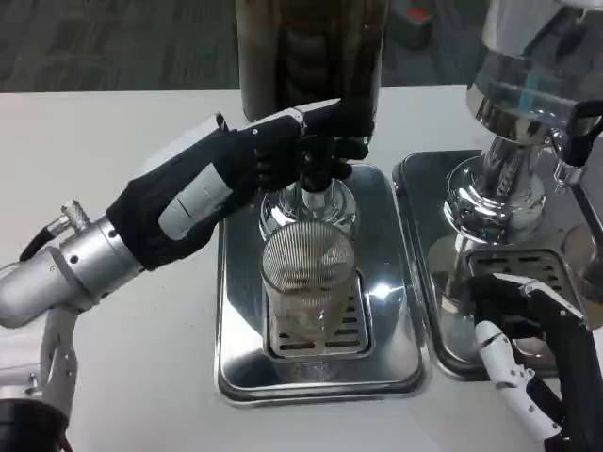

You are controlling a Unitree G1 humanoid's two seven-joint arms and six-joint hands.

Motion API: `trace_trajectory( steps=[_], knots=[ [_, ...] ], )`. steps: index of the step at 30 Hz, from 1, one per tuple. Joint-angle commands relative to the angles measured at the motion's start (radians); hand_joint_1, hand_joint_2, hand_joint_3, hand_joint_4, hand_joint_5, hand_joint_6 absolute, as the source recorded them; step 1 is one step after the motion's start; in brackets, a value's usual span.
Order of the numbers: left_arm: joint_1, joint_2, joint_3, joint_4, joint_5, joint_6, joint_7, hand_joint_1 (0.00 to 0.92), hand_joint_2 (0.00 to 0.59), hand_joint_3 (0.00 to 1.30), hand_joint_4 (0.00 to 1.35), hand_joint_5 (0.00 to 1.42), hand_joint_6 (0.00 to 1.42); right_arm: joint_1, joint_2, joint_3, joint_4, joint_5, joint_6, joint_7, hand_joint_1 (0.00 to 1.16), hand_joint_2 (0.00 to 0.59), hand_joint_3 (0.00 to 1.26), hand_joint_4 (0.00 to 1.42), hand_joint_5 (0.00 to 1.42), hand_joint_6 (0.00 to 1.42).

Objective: Grasp the cup under the faucet to collect the drink, then remove the cup.

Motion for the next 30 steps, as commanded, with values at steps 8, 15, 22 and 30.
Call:
trace_trajectory(
  steps=[8,15,22,30],
  knots=[
    [-0.010,0.034,-0.039,0.076,0.093,-0.177,0.045,0.000,0.104,0.17,0.10,0.15,0.21,0.007,-0.004,-0.003,-0.006,0.007,-0.010,0.004,0.30,0.409,0.47,0.44,0.38,0.45],
    [-0.008,0.042,-0.054,0.080,0.109,-0.228,0.068,0.000,0.100,0.17,0.09,0.14,0.20,0.010,-0.003,-0.003,-0.009,0.009,-0.008,0.005,0.30,0.413,0.47,0.43,0.38,0.44],
    [-0.008,0.053,-0.072,0.082,0.122,-0.280,0.082,0.000,0.098,0.16,0.09,0.14,0.20,0.012,-0.001,-0.001,-0.011,0.008,-0.007,0.005,0.30,0.414,0.47,0.43,0.38,0.44],
    [-0.006,0.062,-0.089,0.086,0.141,-0.365,0.110,0.000,0.065,0.17,0.09,0.14,0.20,0.013,-0.002,-0.001,-0.015,0.006,-0.002,0.008,0.30,0.415,0.45,0.43,0.37,0.43]
  ],
)
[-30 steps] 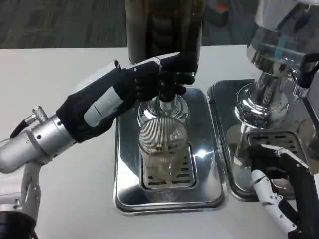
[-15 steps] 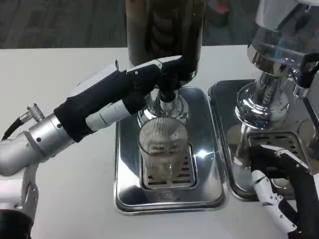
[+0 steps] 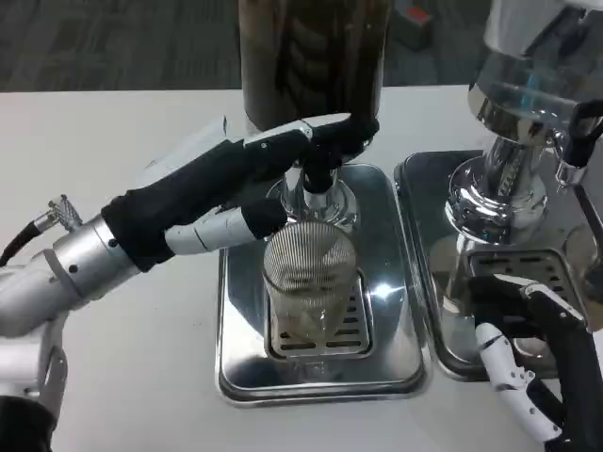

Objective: Grasp the cup under the faucet to collect the drink, then remove the cup.

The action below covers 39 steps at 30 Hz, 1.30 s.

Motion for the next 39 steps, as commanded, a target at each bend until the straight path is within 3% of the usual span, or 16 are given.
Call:
trace_trajectory(
  steps=[1,9,34,36,39],
  knots=[
    [0.006,0.012,-0.025,0.010,0.032,-0.054,0.003,0.000,0.064,0.17,0.09,0.14,0.20,0.006,-0.002,-0.002,-0.011,0.006,-0.002,0.005,0.30,0.415,0.45,0.43,0.37,0.43],
    [0.011,0.028,-0.044,0.003,0.065,-0.131,0.044,0.000,0.062,0.17,0.10,0.14,0.20,0.006,-0.002,-0.003,-0.012,0.006,0.000,0.009,0.30,0.415,0.44,0.43,0.37,0.43],
    [0.014,0.081,-0.110,0.001,0.119,-0.234,0.143,0.000,0.066,0.17,0.10,0.14,0.21,-0.021,-0.008,-0.010,-0.027,-0.001,0.018,0.037,0.35,0.399,0.38,0.38,0.33,0.39],
    [0.014,0.085,-0.113,0.002,0.122,-0.236,0.150,0.000,0.066,0.17,0.10,0.14,0.21,-0.025,-0.009,-0.012,-0.032,0.000,0.025,0.046,0.35,0.388,0.36,0.36,0.31,0.38],
    [0.015,0.090,-0.116,0.002,0.125,-0.236,0.160,0.000,0.066,0.17,0.10,0.14,0.21,-0.031,-0.012,-0.013,-0.040,0.006,0.035,0.063,0.36,0.322,0.29,0.30,0.27,0.35]
  ],
)
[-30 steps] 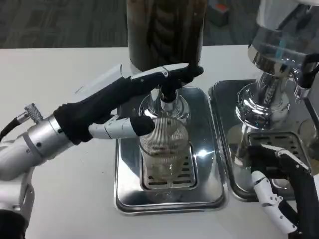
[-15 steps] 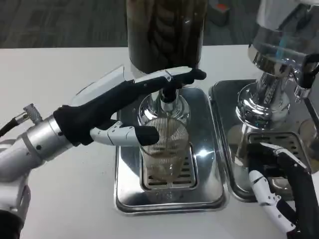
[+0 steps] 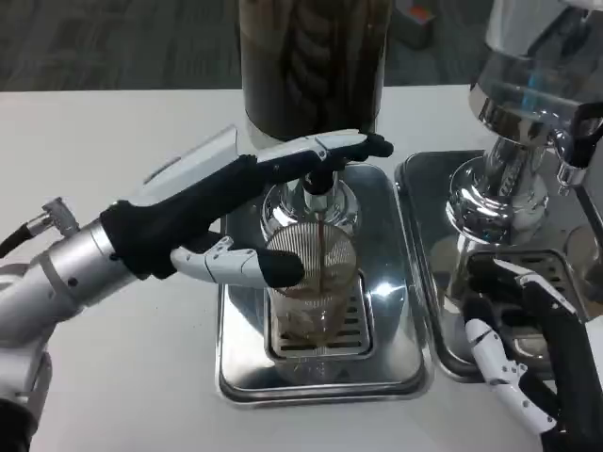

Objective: Grasp the cup under the faucet to collect the drink, then remove the cup.

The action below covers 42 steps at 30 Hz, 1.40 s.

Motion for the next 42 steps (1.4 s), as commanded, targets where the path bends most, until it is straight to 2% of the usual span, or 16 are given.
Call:
trace_trajectory(
  steps=[1,4,7,13,19,33,42],
  knots=[
    [0.011,0.014,-0.022,-0.005,0.027,-0.024,0.002,0.000,0.066,0.17,0.10,0.14,0.21,-0.014,-0.013,-0.005,-0.029,0.013,0.022,0.032,0.37,0.296,0.26,0.27,0.24,0.34],
    [0.011,0.017,-0.027,-0.005,0.025,-0.022,0.006,0.000,0.066,0.17,0.10,0.14,0.21,-0.027,-0.026,0.000,-0.044,0.020,0.039,0.070,0.40,0.246,0.18,0.21,0.19,0.29],
    [0.013,0.020,-0.030,-0.007,0.024,-0.021,0.011,0.000,0.066,0.17,0.10,0.14,0.21,-0.045,-0.041,0.005,-0.057,0.035,0.072,0.122,0.43,0.223,0.13,0.16,0.15,0.26],
    [0.011,0.026,-0.034,-0.005,0.020,-0.019,0.016,0.000,0.065,0.17,0.10,0.14,0.22,-0.080,-0.065,0.011,-0.081,0.056,0.132,0.207,0.46,0.198,0.05,0.12,0.08,0.20],
    [0.011,0.029,-0.034,-0.003,0.018,-0.017,0.018,0.000,0.065,0.17,0.10,0.14,0.22,-0.122,-0.085,0.018,-0.086,0.078,0.181,0.273,0.45,0.191,0.00,0.02,0.03,0.17],
    [0.012,0.035,-0.033,-0.007,0.015,-0.014,0.023,0.000,0.066,0.16,0.10,0.14,0.23,-0.202,-0.108,0.055,-0.043,0.043,0.218,0.295,0.48,0.184,0.00,0.00,0.00,0.13],
    [0.012,0.040,-0.032,-0.011,0.018,-0.017,0.025,0.000,0.066,0.15,0.10,0.14,0.23,-0.255,-0.108,0.073,0.011,0.047,0.214,0.283,0.49,0.181,0.00,0.00,0.00,0.13]
  ],
)
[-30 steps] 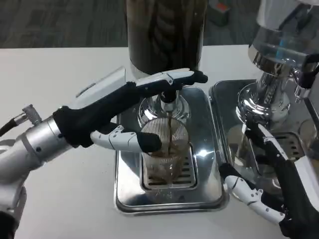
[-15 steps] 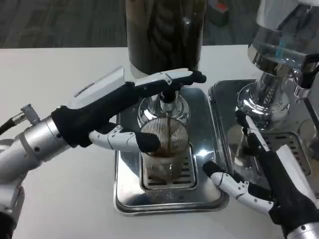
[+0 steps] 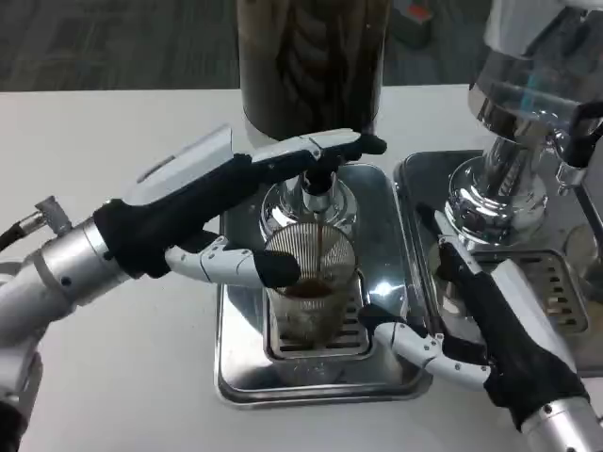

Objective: Grasp the cup under the faucet to collect the drink, then remove the cup.

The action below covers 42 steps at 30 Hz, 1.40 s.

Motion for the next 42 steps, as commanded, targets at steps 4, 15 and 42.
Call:
trace_trajectory(
  steps=[4,15,42],
  knots=[
    [0.012,0.013,-0.012,-0.010,0.018,-0.013,-0.005,0.000,0.063,0.15,0.10,0.14,0.23,-0.037,-0.001,0.008,0.032,0.003,0.002,-0.007,0.48,0.184,0.00,0.00,0.00,0.13],
    [0.010,0.022,-0.018,-0.010,0.041,-0.025,0.006,0.000,0.062,0.15,0.10,0.14,0.23,-0.063,0.001,0.013,0.055,0.006,0.001,-0.007,0.47,0.187,0.00,0.00,0.00,0.13],
    [0.009,0.052,-0.028,-0.003,0.075,-0.045,0.045,0.000,0.062,0.15,0.10,0.14,0.24,-0.121,0.005,0.036,0.114,0.019,-0.011,-0.004,0.40,0.208,0.00,0.00,0.00,0.13]
  ],
)
